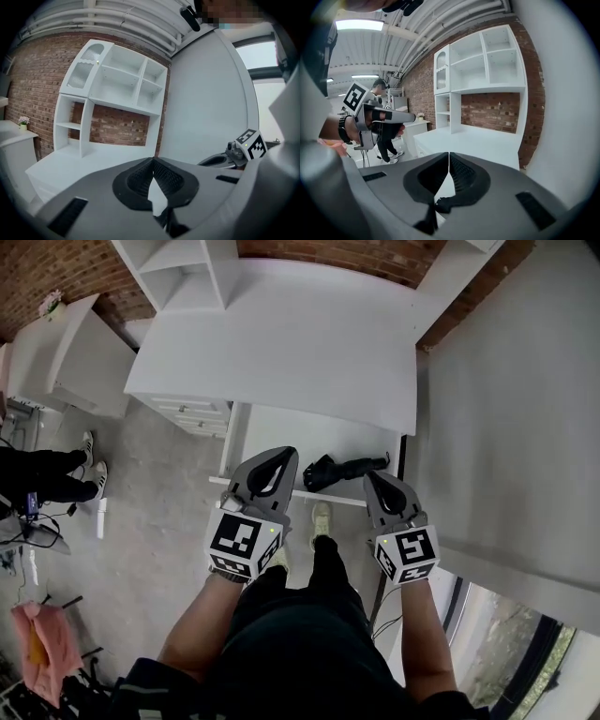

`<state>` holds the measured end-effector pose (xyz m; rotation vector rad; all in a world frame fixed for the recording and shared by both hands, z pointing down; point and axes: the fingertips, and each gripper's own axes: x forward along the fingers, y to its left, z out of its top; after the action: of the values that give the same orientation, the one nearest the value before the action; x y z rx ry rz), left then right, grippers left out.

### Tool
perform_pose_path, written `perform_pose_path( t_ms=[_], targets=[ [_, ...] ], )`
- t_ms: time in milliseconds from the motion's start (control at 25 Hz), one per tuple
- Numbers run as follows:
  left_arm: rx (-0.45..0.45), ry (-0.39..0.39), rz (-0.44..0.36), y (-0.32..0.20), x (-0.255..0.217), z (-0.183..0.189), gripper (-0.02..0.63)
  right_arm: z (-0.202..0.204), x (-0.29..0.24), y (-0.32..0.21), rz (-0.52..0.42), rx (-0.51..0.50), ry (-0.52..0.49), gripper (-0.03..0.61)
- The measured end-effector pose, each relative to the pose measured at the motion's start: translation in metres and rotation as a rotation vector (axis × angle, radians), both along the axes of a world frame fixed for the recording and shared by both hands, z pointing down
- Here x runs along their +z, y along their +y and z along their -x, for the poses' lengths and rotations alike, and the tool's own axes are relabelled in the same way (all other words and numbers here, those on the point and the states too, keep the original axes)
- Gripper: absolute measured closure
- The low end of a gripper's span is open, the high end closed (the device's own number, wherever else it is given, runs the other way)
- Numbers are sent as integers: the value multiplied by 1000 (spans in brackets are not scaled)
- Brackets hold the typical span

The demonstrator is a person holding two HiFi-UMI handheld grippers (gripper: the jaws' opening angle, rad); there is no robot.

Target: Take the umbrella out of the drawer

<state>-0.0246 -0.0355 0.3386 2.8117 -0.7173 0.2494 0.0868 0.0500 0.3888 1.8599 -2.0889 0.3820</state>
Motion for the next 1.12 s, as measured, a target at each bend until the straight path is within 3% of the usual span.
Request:
perform_pose_path(
  t_ms=[200,720,1120],
  targets=[
    [-34,-24,4,-13,28,-24,607,-23,46,-18,90,-116,21,574],
    [-105,-144,119,-33,126,-76,607,-49,184,-37,373,-519,104,569],
    [-171,-209,173,-40,175,-75,607,-36,281,-28,562,-831,210,454]
  ],
)
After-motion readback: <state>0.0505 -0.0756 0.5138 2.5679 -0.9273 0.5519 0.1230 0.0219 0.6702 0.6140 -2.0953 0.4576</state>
